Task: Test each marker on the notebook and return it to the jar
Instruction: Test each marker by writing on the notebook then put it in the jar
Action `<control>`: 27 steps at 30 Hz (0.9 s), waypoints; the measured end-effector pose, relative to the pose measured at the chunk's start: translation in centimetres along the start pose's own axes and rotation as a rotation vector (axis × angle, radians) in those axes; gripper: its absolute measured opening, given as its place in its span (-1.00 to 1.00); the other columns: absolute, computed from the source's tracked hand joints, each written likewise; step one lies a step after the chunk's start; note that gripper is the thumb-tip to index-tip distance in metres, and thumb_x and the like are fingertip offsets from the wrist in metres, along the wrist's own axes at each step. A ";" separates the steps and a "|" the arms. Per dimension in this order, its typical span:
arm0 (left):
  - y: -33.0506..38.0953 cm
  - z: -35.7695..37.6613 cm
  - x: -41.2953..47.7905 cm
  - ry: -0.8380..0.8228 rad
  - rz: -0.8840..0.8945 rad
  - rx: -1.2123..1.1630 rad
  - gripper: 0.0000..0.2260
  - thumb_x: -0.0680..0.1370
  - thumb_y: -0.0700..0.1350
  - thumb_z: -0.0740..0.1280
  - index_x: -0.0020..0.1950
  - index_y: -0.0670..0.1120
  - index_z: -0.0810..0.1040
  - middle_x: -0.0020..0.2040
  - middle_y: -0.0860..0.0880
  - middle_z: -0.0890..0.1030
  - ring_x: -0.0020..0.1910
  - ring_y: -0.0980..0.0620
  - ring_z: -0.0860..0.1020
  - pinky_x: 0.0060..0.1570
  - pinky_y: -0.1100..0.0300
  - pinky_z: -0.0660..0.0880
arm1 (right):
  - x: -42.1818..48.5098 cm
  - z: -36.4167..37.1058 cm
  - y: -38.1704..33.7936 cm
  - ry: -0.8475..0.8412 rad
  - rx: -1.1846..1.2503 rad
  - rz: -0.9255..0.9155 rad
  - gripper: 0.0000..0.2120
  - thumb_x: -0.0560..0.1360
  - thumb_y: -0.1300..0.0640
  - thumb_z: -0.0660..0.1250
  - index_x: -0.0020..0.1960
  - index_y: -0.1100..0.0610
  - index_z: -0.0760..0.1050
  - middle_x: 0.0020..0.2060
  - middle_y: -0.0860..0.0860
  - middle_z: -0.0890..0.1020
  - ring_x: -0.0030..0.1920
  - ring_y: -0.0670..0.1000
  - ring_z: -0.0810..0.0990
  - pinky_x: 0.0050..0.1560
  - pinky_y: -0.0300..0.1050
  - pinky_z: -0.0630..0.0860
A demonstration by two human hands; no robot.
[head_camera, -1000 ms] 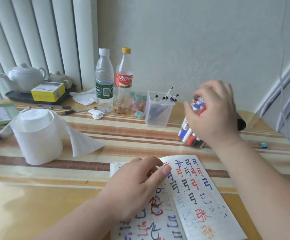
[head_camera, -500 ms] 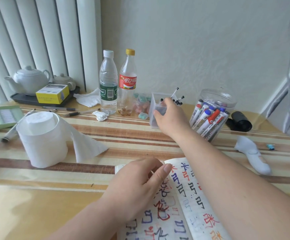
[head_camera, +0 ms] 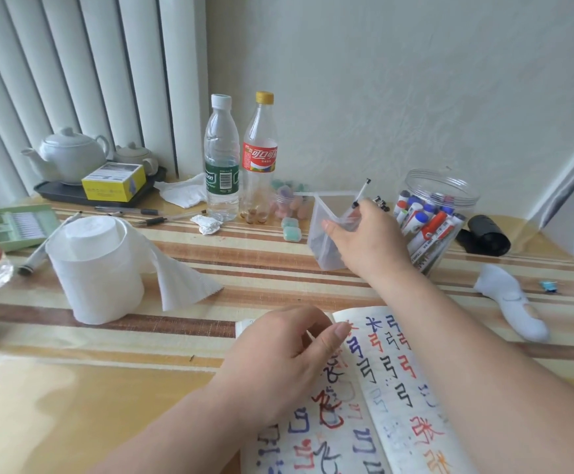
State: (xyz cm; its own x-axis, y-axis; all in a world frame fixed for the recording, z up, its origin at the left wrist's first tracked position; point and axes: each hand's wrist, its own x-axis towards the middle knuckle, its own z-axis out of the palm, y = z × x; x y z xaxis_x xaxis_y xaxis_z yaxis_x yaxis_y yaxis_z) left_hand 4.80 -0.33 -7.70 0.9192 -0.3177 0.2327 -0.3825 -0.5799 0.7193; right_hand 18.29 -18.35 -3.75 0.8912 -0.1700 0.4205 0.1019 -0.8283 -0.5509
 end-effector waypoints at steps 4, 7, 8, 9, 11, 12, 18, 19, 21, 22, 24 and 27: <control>-0.2 -0.2 0.1 0.048 -0.026 0.011 -0.50 0.48 0.46 0.08 0.14 0.19 0.57 -0.07 0.29 0.62 -0.05 0.32 0.56 -0.09 0.26 0.58 | -1.9 -1.1 -0.8 -0.069 0.010 0.014 -0.41 0.50 -0.17 0.45 0.41 -0.05 0.29 0.01 -0.12 0.59 0.01 0.03 0.59 -0.04 -0.05 0.53; -0.5 -0.4 0.1 0.098 -0.023 0.027 -0.67 0.55 0.32 0.23 0.17 0.18 0.57 -0.06 0.29 0.60 -0.04 0.31 0.57 -0.06 0.25 0.59 | -5.1 -3.5 -1.3 -0.039 0.016 -0.078 -0.42 0.48 -0.13 0.45 0.37 -0.18 0.21 -0.28 -0.15 0.67 -0.17 -0.08 0.65 -0.13 0.00 0.59; -0.6 -0.4 0.1 0.112 -0.021 0.038 -0.72 0.57 0.27 0.27 0.17 0.17 0.57 -0.06 0.28 0.59 -0.05 0.30 0.57 -0.06 0.24 0.58 | -6.4 -4.5 -1.4 -0.047 0.006 -0.122 -0.44 0.47 -0.13 0.46 0.33 -0.21 0.22 -0.33 -0.18 0.65 -0.25 -0.17 0.62 -0.20 -0.05 0.58; -0.6 -0.5 0.1 0.124 -0.018 0.049 -0.76 0.58 0.23 0.30 0.16 0.17 0.57 -0.07 0.28 0.59 -0.06 0.30 0.56 -0.07 0.24 0.58 | -7.7 -5.4 -1.4 -0.082 -0.002 -0.157 -0.49 0.47 -0.13 0.46 0.29 -0.24 0.26 -0.31 -0.22 0.65 -0.29 -0.20 0.61 -0.24 -0.08 0.57; -0.6 -0.6 0.1 0.140 -0.008 0.069 -0.83 0.59 0.18 0.33 0.12 0.17 0.59 -0.10 0.27 0.58 -0.09 0.28 0.56 -0.11 0.28 0.54 | -10.0 -7.0 -0.9 -0.230 -0.017 -0.177 -0.67 0.45 -0.17 0.45 0.11 -0.26 0.38 -0.21 -0.31 0.64 -0.27 -0.23 0.61 -0.26 -0.09 0.58; -0.5 -0.6 0.1 0.141 -0.007 0.079 -0.86 0.59 0.16 0.34 0.09 0.17 0.59 -0.13 0.26 0.58 -0.10 0.27 0.55 -0.15 0.31 0.51 | -11.0 -7.5 -0.5 -0.324 -0.029 -0.169 -0.73 0.43 -0.21 0.43 0.04 -0.21 0.44 -0.20 -0.32 0.63 -0.28 -0.22 0.61 -0.27 -0.08 0.58; 0.1 -0.5 0.0 0.086 -0.009 0.184 -0.90 0.58 0.06 0.39 -0.13 0.14 0.60 -0.28 0.23 0.59 -0.15 0.29 0.55 -0.29 0.42 0.37 | -13.2 -6.1 2.5 -0.593 0.048 -0.093 -0.74 0.51 -0.10 0.48 -0.25 0.00 0.53 -0.42 -0.21 0.57 -0.44 -0.18 0.47 -0.35 -0.19 0.40; 0.1 -0.2 0.0 0.062 -0.010 0.212 -0.89 0.57 0.06 0.40 -0.15 0.13 0.60 -0.29 0.23 0.59 -0.16 0.32 0.54 -0.31 0.43 0.35 | -13.0 -5.7 2.8 -0.593 0.040 -0.108 -0.73 0.51 -0.09 0.48 -0.26 0.02 0.53 -0.43 -0.23 0.57 -0.44 -0.18 0.47 -0.35 -0.20 0.38; 0.0 0.2 0.1 0.020 -0.018 0.246 -0.89 0.56 0.06 0.40 -0.15 0.11 0.63 -0.30 0.25 0.59 -0.16 0.39 0.53 -0.37 0.46 0.36 | -12.7 -5.2 3.2 -0.584 0.043 -0.147 -0.73 0.50 -0.09 0.48 -0.26 0.03 0.53 -0.40 -0.26 0.57 -0.42 -0.19 0.47 -0.34 -0.20 0.38; -0.1 0.3 0.1 0.015 -0.024 0.248 -0.89 0.56 0.06 0.40 -0.15 0.11 0.64 -0.31 0.25 0.59 -0.15 0.42 0.52 -0.35 0.49 0.38 | -12.6 -5.1 3.5 -0.586 0.049 -0.167 -0.73 0.50 -0.08 0.48 -0.26 0.02 0.53 -0.40 -0.29 0.57 -0.41 -0.19 0.48 -0.34 -0.20 0.38; -0.1 0.2 0.1 0.031 -0.033 0.247 -0.90 0.55 0.04 0.42 -0.16 0.12 0.64 -0.32 0.24 0.58 -0.18 0.44 0.51 -0.29 0.57 0.35 | -12.6 -5.1 3.8 -0.598 0.072 -0.185 -0.75 0.49 -0.07 0.49 -0.26 0.02 0.54 -0.39 -0.28 0.57 -0.40 -0.18 0.49 -0.33 -0.19 0.41; -0.2 0.0 0.2 0.066 -0.047 0.260 -0.89 0.55 0.03 0.44 -0.18 0.13 0.63 -0.32 0.23 0.58 -0.23 0.45 0.51 -0.29 0.59 0.33 | -12.6 -5.3 4.4 -0.602 0.132 -0.164 -0.80 0.48 -0.04 0.51 -0.23 0.02 0.59 -0.40 -0.20 0.60 -0.41 -0.17 0.51 -0.29 -0.12 0.52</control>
State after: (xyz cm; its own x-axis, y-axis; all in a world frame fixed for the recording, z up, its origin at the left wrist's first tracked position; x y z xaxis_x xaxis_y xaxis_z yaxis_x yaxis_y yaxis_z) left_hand 5.09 -0.22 -7.80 0.9374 -0.2411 0.2513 -0.3425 -0.7687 0.5402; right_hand 5.19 -22.69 -7.67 0.9480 0.3146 0.0491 0.2771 -0.7392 -0.6139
